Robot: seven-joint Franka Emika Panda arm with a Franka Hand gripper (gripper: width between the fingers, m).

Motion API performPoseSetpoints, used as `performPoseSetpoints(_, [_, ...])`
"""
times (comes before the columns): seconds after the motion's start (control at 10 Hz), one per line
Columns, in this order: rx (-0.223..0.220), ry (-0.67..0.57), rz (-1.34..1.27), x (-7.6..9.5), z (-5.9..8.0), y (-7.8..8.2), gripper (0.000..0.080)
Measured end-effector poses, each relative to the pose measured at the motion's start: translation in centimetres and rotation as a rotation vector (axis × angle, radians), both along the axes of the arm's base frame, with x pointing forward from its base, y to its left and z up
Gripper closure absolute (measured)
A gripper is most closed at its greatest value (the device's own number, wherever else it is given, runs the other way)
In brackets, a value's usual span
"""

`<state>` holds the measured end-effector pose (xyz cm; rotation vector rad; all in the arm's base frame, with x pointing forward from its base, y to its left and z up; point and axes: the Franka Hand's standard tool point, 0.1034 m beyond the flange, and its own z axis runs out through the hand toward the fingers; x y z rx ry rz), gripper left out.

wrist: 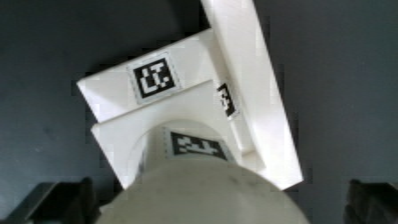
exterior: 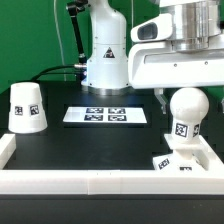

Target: Assemble lamp

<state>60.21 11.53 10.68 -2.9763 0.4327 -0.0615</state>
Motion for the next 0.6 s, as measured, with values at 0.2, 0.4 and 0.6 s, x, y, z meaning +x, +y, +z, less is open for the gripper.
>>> performPoseSetpoints(0.2, [-0.015, -0.024, 0.181, 0.0, 0.0, -0.1, 0.0101])
performPoseSetpoints(0.4, [-0.065, -0.093, 0.478, 0.7, 0.1, -0.5, 0.0101])
performPoseSetpoints(0.6, [-0.103, -0.131, 0.728, 1.1, 0.4, -0.8, 0.0101])
